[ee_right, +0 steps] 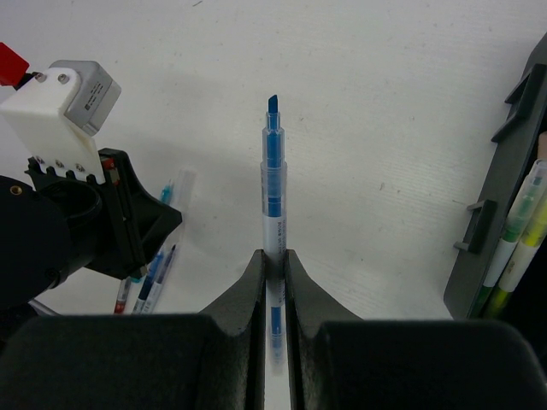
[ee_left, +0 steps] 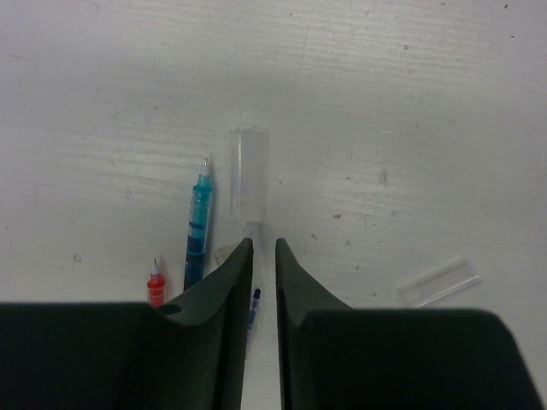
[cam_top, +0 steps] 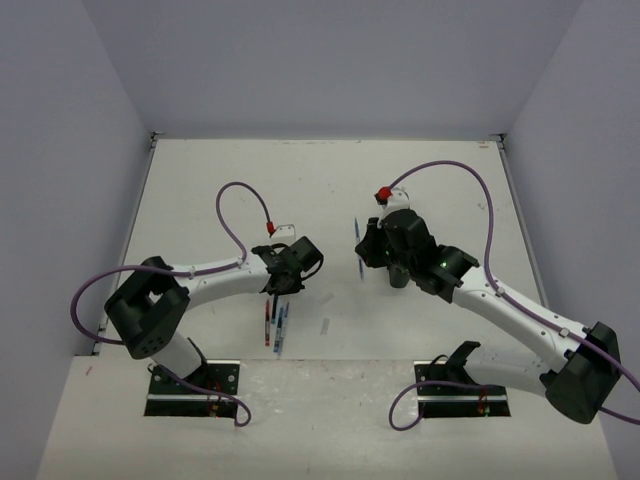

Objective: Sort the stationery into containers
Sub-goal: Pick up the pen cap from the center of the board.

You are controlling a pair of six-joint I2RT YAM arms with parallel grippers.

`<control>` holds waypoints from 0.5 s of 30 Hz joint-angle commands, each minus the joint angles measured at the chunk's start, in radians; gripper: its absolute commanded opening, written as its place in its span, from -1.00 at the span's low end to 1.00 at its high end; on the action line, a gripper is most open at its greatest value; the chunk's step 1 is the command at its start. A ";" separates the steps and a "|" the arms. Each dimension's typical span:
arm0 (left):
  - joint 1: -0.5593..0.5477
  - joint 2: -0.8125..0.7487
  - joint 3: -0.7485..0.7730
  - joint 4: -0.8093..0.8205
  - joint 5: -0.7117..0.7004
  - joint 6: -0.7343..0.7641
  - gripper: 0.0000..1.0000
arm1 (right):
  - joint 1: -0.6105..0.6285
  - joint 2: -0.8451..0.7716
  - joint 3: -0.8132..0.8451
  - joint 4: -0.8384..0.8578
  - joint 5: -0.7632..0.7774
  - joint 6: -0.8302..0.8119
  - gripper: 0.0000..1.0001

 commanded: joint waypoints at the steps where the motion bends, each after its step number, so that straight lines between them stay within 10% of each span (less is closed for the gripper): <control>1: 0.005 -0.004 -0.003 0.028 0.000 -0.010 -0.66 | -0.002 0.010 -0.005 0.001 0.016 -0.006 -1.00; 15: 0.005 0.002 -0.029 0.040 0.010 -0.025 -0.66 | -0.002 0.034 0.008 0.001 -0.008 -0.004 -1.00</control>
